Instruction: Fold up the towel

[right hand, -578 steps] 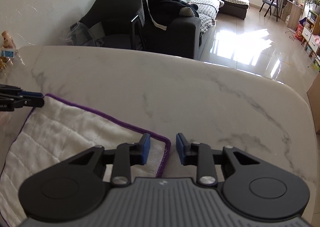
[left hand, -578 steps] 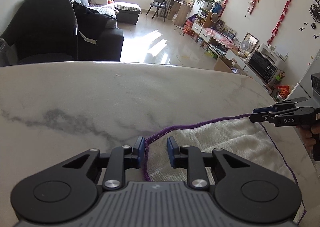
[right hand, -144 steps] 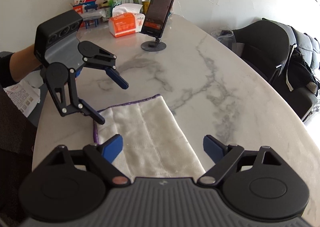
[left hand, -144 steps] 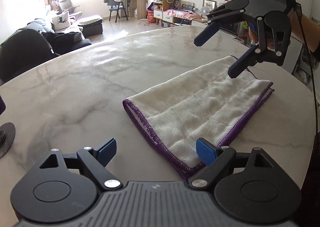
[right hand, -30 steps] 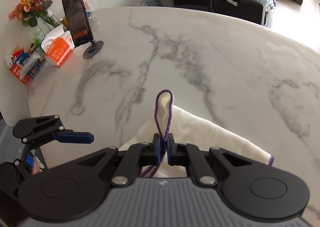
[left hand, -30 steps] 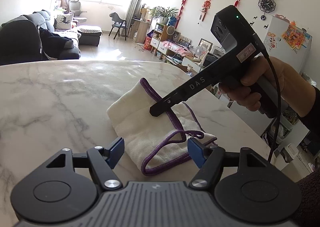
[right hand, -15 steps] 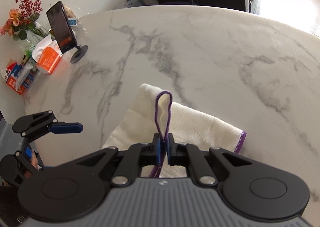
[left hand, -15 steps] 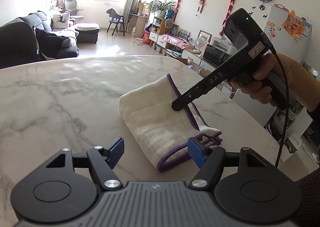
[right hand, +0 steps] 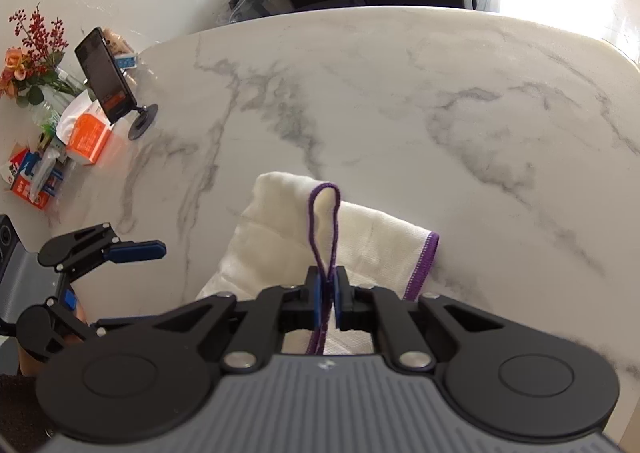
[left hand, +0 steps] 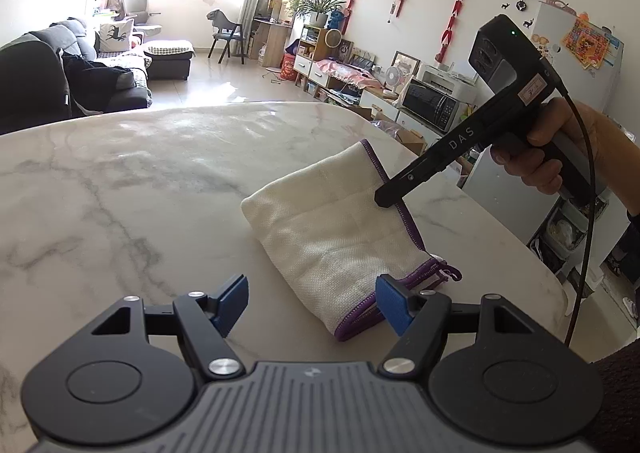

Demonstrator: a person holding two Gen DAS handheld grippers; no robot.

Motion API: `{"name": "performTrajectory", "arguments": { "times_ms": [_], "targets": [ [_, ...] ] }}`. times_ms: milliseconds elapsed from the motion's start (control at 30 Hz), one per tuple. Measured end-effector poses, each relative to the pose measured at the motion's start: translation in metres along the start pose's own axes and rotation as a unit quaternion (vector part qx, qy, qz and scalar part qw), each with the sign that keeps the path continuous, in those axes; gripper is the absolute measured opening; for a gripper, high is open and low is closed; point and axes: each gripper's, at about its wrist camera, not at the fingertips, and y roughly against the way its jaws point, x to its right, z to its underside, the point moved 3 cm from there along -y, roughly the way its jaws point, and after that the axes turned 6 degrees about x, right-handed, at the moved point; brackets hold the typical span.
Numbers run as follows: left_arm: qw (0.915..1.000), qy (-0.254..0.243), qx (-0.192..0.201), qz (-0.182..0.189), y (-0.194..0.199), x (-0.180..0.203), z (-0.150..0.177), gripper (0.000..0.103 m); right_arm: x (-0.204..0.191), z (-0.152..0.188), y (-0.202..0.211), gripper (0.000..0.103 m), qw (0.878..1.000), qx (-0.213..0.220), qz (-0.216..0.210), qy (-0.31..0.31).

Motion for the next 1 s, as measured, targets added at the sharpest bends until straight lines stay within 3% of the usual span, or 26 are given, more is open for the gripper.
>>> {"name": "performTrajectory", "arguments": {
  "times_ms": [533, 633, 700, 833, 900, 1000],
  "targets": [
    [0.9996, -0.028, -0.007, 0.008, -0.023, 0.005, -0.006, 0.071, 0.033, 0.01, 0.001, 0.006, 0.999, -0.018, 0.01, -0.04],
    [0.9984, -0.055, 0.001, 0.007, -0.027, 0.007, -0.012, 0.071, 0.036, 0.011, 0.001, 0.011, 0.999, -0.02, 0.013, -0.042],
    [0.9964, -0.081, 0.013, 0.022, -0.03, 0.008, -0.017, 0.071, 0.038, 0.011, 0.001, 0.025, 0.999, -0.021, 0.015, -0.044],
    [0.9863, -0.147, 0.031, 0.068, -0.036, 0.008, -0.026, 0.071, 0.036, 0.01, 0.01, 0.042, 1.0, -0.003, 0.029, -0.009],
    [0.9761, -0.195, 0.033, 0.09, -0.04, 0.008, -0.027, 0.071, 0.031, 0.012, 0.017, 0.05, 0.999, 0.01, 0.029, 0.031],
    [0.9574, -0.262, 0.024, 0.119, -0.049, 0.008, -0.028, 0.071, 0.016, 0.016, 0.026, 0.052, 0.993, 0.043, 0.011, 0.112]
  ]
}}
